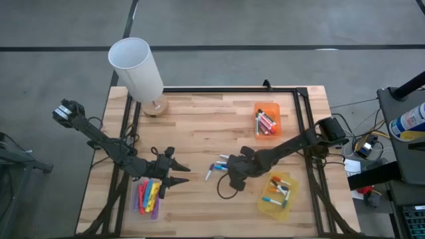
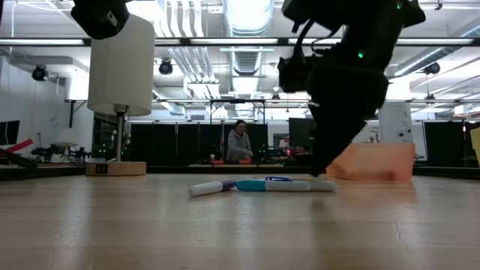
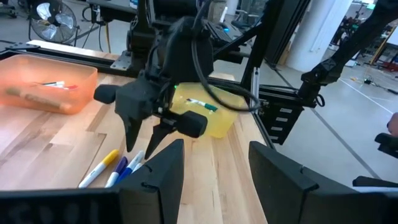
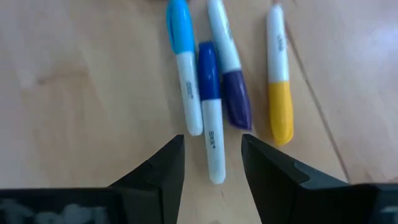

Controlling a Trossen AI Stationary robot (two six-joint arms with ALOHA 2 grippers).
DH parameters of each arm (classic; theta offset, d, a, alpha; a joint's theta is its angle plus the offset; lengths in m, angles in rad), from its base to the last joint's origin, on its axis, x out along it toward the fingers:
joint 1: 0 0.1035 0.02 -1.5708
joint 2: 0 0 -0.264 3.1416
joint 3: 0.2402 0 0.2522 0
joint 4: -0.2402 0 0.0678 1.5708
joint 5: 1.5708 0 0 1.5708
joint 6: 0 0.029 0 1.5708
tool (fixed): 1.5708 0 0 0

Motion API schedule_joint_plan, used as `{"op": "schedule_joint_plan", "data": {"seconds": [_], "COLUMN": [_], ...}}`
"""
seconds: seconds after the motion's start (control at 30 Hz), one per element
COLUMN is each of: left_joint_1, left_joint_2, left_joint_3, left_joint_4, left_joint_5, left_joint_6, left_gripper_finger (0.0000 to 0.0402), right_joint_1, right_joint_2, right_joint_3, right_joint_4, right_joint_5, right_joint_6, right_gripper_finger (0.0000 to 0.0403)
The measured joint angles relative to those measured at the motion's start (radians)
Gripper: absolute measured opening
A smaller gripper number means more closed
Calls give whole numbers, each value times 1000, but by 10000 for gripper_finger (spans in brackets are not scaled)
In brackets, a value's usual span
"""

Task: Pick & Place Markers
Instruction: Put the blue highlighter pen into the yellow bin

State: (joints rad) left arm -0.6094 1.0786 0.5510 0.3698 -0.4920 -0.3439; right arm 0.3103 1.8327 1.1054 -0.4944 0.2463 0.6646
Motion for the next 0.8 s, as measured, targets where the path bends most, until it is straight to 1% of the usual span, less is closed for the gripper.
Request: {"op": "schedule_joint_plan", "data": {"seconds": [0.13,0.33,0.47,0.67,0.8], "left_joint_1": [0,0,0,1,1], "left_joint_2": [0,0,0,0,0], "left_joint_3": [0,0,0,0,0], "left_joint_4": [-7,-6,-8,-13,-13], "left_joint_5": [0,0,0,0,0], "left_joint_6": [0,0,0,0,0], "left_gripper_finger": [174,174,174,174,174], "right_joint_1": [-3,-4,-11,-27,-30], "right_joint_2": [21,33,35,35,32], "right_joint_3": [-3,-17,-22,-21,-7], "right_joint_4": [-3,5,9,10,-13], "right_joint_5": [-1,-10,-15,-38,-60], "right_joint_6": [-33,-29,-26,-44,-45], "right_gripper_finger": [143,126,98,26,21]}}
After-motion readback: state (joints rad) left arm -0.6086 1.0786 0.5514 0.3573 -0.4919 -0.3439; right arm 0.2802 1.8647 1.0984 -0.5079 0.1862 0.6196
